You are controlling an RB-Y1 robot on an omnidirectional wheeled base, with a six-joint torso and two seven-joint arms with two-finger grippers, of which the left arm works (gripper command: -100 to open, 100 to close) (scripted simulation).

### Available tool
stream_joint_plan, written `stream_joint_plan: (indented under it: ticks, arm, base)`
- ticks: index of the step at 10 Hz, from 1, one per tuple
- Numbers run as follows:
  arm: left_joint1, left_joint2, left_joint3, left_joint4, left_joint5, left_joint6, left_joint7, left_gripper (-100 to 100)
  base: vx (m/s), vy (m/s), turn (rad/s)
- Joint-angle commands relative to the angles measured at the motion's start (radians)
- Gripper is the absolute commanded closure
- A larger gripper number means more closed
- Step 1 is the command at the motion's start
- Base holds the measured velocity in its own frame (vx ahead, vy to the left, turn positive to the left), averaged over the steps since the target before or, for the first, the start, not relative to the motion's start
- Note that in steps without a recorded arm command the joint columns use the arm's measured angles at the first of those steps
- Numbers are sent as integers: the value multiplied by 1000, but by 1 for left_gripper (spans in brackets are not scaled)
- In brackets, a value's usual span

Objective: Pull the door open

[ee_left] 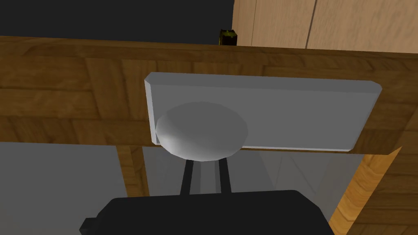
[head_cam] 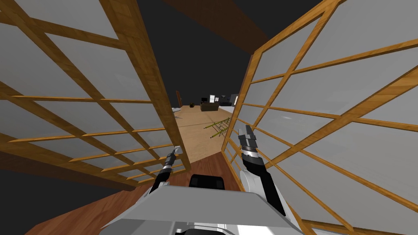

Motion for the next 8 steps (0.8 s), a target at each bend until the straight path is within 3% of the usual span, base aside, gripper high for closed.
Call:
stream_joint_plan:
  ticks: [1,3,4,8]
  arm:
    - [-16,1,-22,-2,15,-10,50,100]
    - [-16,1,-22,-2,15,-10,55,100]
    - [4,5,-20,-20,40,14,91,-100]
    - [13,-3,-44,-39,97,10,196,-100]
  base:
    - [-29,9,-42]
    - [-19,6,-14]
    - [-28,17,-41]
    - [-55,15,-35]
